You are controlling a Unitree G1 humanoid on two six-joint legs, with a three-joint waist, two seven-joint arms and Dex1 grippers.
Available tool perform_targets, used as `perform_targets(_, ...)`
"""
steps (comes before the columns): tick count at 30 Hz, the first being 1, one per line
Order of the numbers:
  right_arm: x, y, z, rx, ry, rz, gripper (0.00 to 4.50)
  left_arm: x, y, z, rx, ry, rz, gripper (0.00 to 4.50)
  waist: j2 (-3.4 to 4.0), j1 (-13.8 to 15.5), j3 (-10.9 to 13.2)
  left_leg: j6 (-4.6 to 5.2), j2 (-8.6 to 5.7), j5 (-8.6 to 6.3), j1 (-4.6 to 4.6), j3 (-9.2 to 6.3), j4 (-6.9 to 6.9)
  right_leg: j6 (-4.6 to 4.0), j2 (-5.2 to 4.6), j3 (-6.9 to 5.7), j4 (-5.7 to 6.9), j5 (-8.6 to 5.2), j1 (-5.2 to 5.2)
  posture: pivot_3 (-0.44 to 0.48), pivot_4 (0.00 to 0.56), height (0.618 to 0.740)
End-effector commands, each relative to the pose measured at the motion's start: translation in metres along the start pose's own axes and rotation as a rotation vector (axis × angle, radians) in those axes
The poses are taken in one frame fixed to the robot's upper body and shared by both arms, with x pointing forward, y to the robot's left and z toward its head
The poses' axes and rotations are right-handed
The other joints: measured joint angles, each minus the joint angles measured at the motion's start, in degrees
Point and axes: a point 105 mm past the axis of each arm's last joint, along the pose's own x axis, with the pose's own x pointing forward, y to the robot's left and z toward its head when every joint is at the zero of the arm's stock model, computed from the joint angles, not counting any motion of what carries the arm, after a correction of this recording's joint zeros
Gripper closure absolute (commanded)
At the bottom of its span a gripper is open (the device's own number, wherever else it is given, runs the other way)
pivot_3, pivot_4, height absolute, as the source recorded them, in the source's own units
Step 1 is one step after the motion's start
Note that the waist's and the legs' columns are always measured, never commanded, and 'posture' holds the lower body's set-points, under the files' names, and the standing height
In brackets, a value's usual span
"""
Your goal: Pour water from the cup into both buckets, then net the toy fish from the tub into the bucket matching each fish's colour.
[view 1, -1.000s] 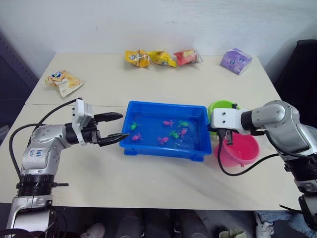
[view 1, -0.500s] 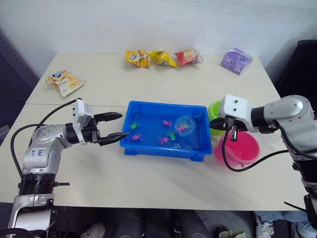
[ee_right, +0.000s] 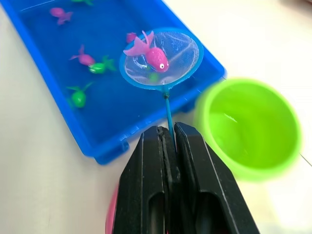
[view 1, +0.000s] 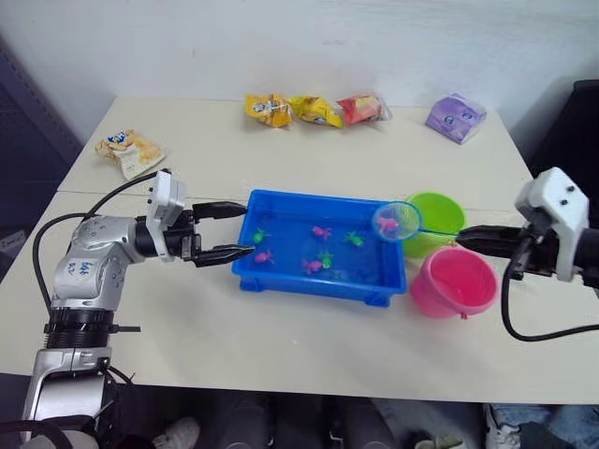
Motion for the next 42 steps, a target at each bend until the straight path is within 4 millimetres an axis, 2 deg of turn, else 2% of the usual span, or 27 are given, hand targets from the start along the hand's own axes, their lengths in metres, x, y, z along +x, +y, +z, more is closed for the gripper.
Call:
perform_targets(1, -0.029, -0.005, 0.008, -0.053, -0.107, -0.169, 4.50, 0.014, -0.002, 0.006, 0.024, -0.023, -0.065, 0.06, -0.01, 0.11, -0.01, 0.00, 0.00, 0.00, 0.00, 0.00, -0.01, 0.00, 0.02, 0.00, 0.00, 0.00, 0.01, 0.000, 0.150, 0.740)
perform_targets(4, -0.042, -0.002, -0.008, -0.111, -0.086, -0.230, 4.50, 0.023, -0.005, 0.006, 0.022, -0.034, -0.110, 0.06, -0.02, 0.14, -0.01, 0.00, -0.01, 0.00, 0.00, 0.01, -0.01, 0.00, 0.05, 0.01, 0.02, 0.00, 0.01, 0.000, 0.150, 0.740)
perform_targets(7, -0.055, 0.009, -0.023, -0.226, -0.158, -0.205, 4.50, 0.032, -0.009, 0.005, 0.014, -0.049, -0.147, 0.06, -0.03, -0.02, -0.02, 0.01, -0.02, 0.01, 0.05, 0.08, 0.00, 0.02, 0.09, 0.09, 0.04, 0.01, 0.03, 0.000, 0.150, 0.740)
perform_targets(11, -0.072, 0.016, -0.060, -0.317, -0.144, -0.249, 4.50, 0.041, -0.013, 0.003, 0.010, -0.058, -0.192, 0.06, -0.05, -0.04, -0.03, 0.00, -0.03, 0.02, 0.18, 0.11, -0.01, 0.03, 0.11, 0.13, 0.06, 0.01, 0.12, 0.000, 0.150, 0.740)
perform_targets(16, -0.072, 0.022, -0.087, -0.423, -0.129, -0.288, 4.50, 0.045, -0.015, -0.001, 0.010, -0.051, -0.206, 0.06, -0.06, -0.53, -0.04, -0.03, -0.03, 0.05, 0.32, 0.23, -0.01, 0.03, 0.11, 0.27, 0.04, 0.02, 0.13, 0.000, 0.150, 0.740)
perform_targets(19, -0.072, 0.023, -0.102, -0.649, -0.071, -0.303, 4.50, 0.048, -0.018, -0.004, 0.001, -0.058, -0.214, 0.06, -0.06, -0.46, -0.04, -0.09, -0.03, 0.09, 0.46, 0.23, -0.03, 0.03, 0.11, 0.29, 0.05, 0.01, 0.20, 0.000, 0.150, 0.740)
perform_targets(23, -0.068, 0.013, -0.106, -0.883, -0.053, -0.399, 4.50, 0.052, -0.024, -0.008, -0.008, -0.062, -0.229, 0.06, -0.06, -0.67, -0.03, -0.12, -0.03, 0.10, 0.85, 0.31, -0.12, 0.00, 0.11, 0.37, 0.01, 0.00, 0.52, 0.000, 0.150, 0.740)
perform_targets(26, -0.060, 0.010, -0.100, -1.093, -0.055, -0.430, 4.50, 0.056, -0.030, -0.007, -0.011, -0.072, -0.235, 0.06, -0.06, -0.76, -0.03, -0.12, -0.02, 0.07, 1.27, 0.31, -0.22, -0.03, 0.11, 0.36, -0.15, -0.02, 0.94, 0.000, 0.150, 0.740)
perform_targets(30, -0.057, 0.009, -0.096, -1.279, -0.041, -0.441, 4.50, 0.059, -0.035, -0.004, -0.013, -0.075, -0.230, 0.06, -0.06, -0.76, -0.03, -0.14, -0.02, 0.08, 1.25, 0.30, -0.22, -0.04, 0.12, 0.36, -0.14, -0.03, 0.93, 0.000, 0.150, 0.740)
perform_targets(37, -0.056, 0.009, -0.105, -1.331, -0.013, -0.468, 4.50, 0.058, -0.037, -0.001, -0.013, -0.069, -0.209, 0.06, -0.06, -0.75, -0.03, -0.15, -0.02, 0.08, 1.25, 0.31, -0.22, -0.05, 0.11, 0.37, -0.16, -0.03, 0.96, 0.000, 0.150, 0.740)
perform_targets(41, -0.062, 0.012, -0.086, -1.400, -0.043, -0.542, 4.50, 0.057, -0.038, 0.000, -0.016, -0.071, -0.194, 0.06, -0.05, -0.89, -0.04, -0.15, -0.02, 0.08, 1.25, 0.30, -0.22, -0.08, 0.12, 0.37, -0.17, -0.05, 0.95, 0.000, 0.150, 0.740)
perform_targets(42, -0.062, 0.012, -0.091, -1.368, -0.034, -0.544, 4.50, 0.057, -0.039, -0.001, -0.018, -0.071, -0.190, 0.06, -0.05, -1.00, -0.04, -0.15, -0.02, 0.08, 1.25, 0.30, -0.22, -0.08, 0.12, 0.37, -0.16, -0.05, 0.96, 0.000, 0.150, 0.740)
